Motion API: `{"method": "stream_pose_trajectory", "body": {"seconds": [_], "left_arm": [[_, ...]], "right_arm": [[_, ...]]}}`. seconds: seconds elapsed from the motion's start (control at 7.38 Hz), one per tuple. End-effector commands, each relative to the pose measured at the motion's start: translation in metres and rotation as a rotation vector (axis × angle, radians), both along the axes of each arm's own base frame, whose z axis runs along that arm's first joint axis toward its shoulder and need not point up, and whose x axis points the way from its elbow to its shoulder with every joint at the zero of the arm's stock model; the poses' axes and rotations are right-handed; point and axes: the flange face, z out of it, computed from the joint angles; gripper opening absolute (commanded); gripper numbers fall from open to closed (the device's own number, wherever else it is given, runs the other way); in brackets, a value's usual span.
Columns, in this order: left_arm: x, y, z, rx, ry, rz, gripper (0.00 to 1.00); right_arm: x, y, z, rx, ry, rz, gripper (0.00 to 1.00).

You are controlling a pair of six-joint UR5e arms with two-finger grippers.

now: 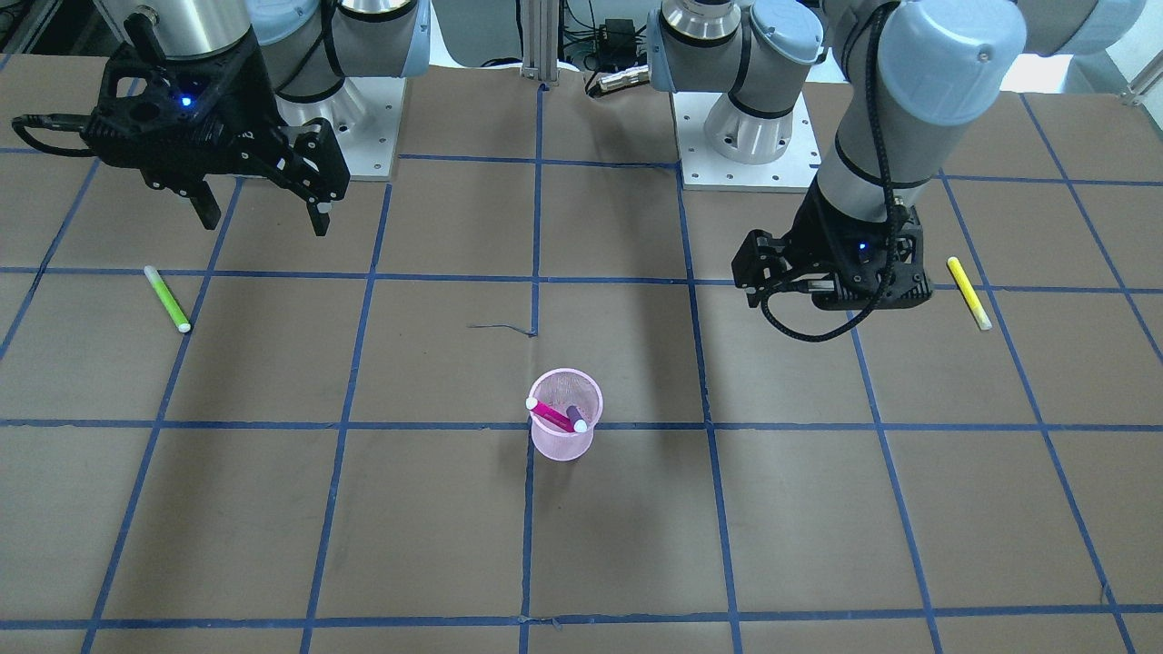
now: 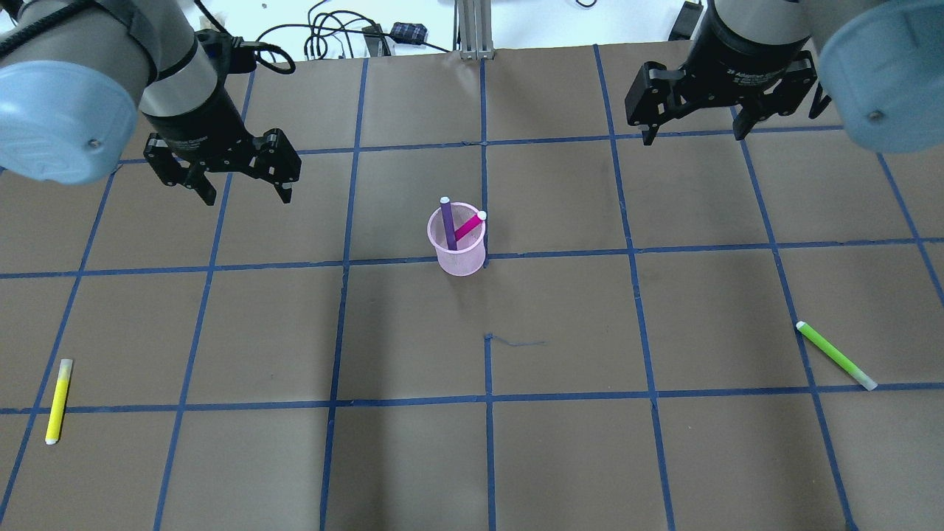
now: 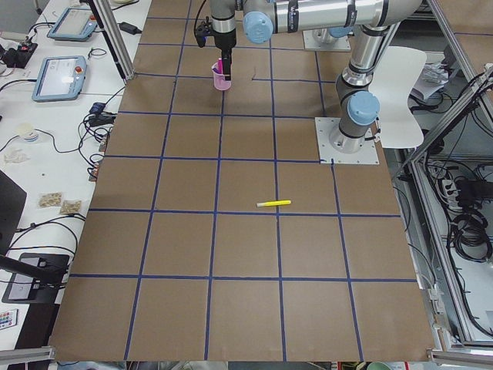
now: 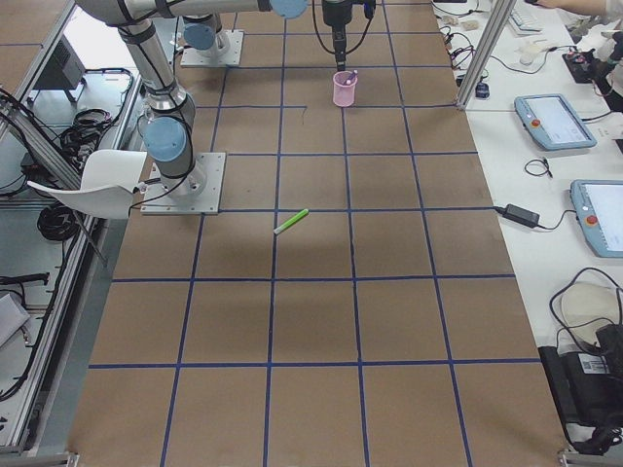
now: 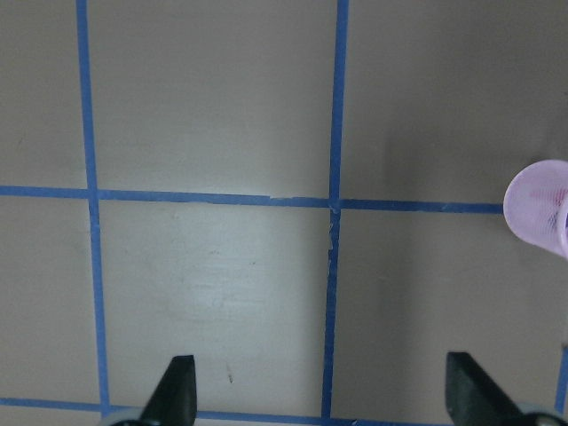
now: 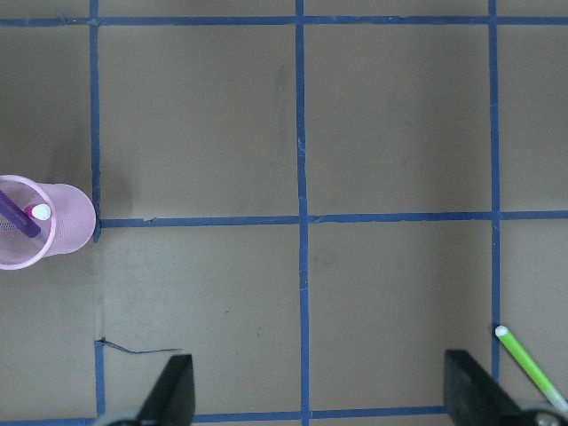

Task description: Insert purple and pink pens into pink cup

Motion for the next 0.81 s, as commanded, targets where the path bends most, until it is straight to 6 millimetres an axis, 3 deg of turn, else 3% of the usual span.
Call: {"method": "stream_pose_trajectory", "body": {"seconds": [0.0, 0.27, 0.68], "left_arm": [[0.002, 0.025, 0.015, 0.012, 0.014, -0.016, 1.0], [0.0, 0.039, 0.025, 0.011, 0.026, -0.018, 1.0], [0.004, 0.038, 0.024, 0.009, 0.042, -0.007, 1.0]], "right_arm": [[0.0, 0.0, 0.0, 0.0, 0.001, 0.01, 1.0], [0.0, -0.001, 0.003, -0.016, 0.0, 0.011, 1.0], [0.0, -0.001, 0.003, -0.016, 0.0, 0.011, 1.0]]}}
